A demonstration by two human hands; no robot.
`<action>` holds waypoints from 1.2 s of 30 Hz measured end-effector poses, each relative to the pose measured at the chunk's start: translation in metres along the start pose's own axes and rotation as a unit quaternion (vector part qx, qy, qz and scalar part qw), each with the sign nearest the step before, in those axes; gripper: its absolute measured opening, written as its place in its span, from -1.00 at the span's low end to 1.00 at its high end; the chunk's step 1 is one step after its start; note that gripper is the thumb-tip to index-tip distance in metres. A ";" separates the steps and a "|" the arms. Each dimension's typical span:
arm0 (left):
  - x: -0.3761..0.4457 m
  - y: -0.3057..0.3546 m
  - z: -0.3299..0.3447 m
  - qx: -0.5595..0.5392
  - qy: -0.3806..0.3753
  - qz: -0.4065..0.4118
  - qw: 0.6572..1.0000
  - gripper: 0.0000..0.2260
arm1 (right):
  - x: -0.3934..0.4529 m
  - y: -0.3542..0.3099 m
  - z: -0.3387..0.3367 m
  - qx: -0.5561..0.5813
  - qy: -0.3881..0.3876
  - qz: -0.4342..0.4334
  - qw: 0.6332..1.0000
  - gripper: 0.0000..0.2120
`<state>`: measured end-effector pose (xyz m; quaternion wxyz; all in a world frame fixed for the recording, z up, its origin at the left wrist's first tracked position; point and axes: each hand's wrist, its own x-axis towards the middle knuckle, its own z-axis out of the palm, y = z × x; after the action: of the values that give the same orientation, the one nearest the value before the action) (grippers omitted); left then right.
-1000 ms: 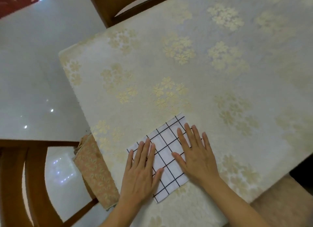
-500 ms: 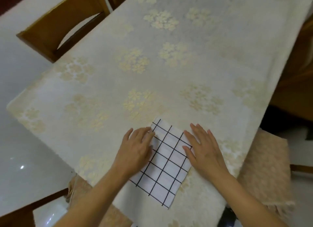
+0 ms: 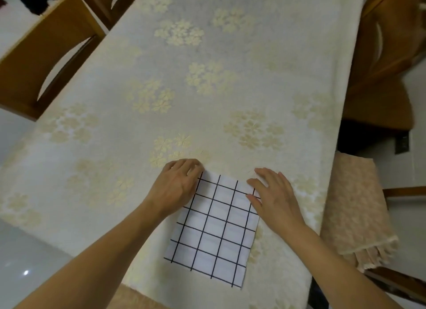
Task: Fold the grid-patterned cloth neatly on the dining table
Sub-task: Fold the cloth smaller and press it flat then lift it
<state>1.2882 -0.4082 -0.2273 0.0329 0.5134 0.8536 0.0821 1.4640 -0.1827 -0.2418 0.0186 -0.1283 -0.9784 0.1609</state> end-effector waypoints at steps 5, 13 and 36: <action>0.026 0.001 -0.002 0.006 -0.033 0.088 0.996 -0.71 | 0.012 -0.006 -0.004 0.028 -0.005 0.023 0.999 -0.75; 0.047 -0.003 -0.002 0.005 -0.063 0.120 0.991 -0.77 | 0.027 -0.013 0.003 0.017 -0.061 0.028 0.998 -0.77; 0.043 0.011 -0.002 -0.007 0.015 0.190 0.982 -0.84 | 0.029 -0.022 -0.002 0.027 -0.027 -0.030 0.999 -0.71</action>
<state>1.2773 -0.3657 -0.2220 0.0080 0.6646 0.7404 0.1006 1.4307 -0.1942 -0.2327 0.0002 -0.0938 -0.9772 0.1906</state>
